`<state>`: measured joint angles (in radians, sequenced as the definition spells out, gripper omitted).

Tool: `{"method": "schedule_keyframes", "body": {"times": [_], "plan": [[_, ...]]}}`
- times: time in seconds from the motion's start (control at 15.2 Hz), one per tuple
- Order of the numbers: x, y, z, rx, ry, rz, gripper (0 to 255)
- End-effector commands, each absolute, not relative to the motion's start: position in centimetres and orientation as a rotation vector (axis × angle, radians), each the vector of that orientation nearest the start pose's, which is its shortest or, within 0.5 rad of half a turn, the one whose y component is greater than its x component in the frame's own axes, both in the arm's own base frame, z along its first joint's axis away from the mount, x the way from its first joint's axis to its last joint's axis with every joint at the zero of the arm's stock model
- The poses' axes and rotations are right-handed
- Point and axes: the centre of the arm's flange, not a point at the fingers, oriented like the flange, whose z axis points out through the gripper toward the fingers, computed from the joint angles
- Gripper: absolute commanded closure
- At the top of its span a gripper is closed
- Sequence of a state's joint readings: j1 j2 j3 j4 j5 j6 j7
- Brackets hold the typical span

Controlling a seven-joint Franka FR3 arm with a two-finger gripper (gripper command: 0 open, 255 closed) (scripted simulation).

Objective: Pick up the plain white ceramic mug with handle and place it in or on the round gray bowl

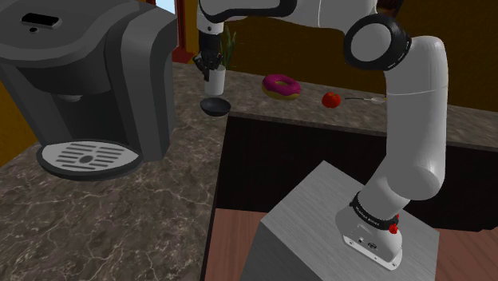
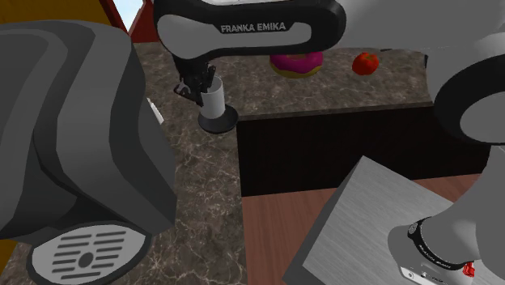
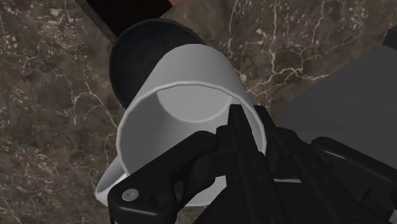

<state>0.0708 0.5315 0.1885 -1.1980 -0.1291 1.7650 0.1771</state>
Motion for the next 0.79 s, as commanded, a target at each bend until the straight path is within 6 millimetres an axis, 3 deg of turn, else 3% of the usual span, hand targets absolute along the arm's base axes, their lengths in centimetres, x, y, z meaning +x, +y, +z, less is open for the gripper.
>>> {"method": "schedule_keyframes", "body": {"times": [0.0,0.26,0.73], "plan": [[72.0,12.1,48.9,-3.161,-0.123,-0.079,255],[75.4,8.2,49.4,-3.161,-0.123,-0.079,255],[75.4,8.1,46.3,-3.161,-0.123,-0.079,255]]}}
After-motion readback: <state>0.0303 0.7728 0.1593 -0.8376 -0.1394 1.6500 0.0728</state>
